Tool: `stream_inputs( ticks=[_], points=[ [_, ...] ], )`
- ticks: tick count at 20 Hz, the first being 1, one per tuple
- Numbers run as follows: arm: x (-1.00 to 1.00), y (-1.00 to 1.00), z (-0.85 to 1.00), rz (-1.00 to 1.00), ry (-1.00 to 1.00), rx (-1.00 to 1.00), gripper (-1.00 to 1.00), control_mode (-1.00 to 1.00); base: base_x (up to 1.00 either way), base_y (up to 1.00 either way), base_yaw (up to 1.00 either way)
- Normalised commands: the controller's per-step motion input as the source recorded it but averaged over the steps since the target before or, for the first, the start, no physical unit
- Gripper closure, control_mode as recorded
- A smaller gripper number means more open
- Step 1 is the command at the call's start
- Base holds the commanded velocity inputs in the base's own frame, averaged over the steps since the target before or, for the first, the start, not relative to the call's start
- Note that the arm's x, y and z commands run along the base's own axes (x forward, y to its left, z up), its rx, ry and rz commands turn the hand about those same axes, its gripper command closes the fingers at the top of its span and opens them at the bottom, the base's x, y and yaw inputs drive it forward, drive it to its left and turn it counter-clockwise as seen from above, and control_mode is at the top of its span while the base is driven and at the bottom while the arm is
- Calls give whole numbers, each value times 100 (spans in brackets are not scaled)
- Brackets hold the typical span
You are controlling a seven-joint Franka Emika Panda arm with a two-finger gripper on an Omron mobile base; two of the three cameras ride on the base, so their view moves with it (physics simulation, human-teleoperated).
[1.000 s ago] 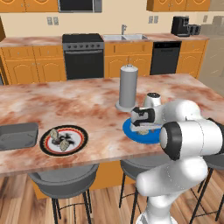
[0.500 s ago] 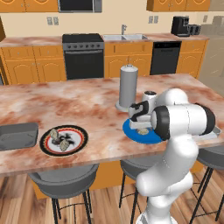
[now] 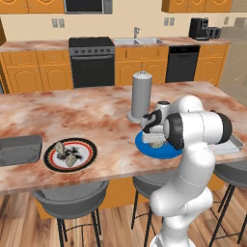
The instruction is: Place two dumplings into each of the tupperware containers and then place the containers in the fridge.
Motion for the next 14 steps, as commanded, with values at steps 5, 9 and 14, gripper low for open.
stream_inputs(
  ticks=[5,9,14],
  points=[
    [0,0,-11,0,7,0,-100,-100,0,0,0],
    [0,0,-22,0,6,0,-100,-100,0,0,0],
    [0,0,-25,0,4,0,100,-100,0,0,0]
  ],
)
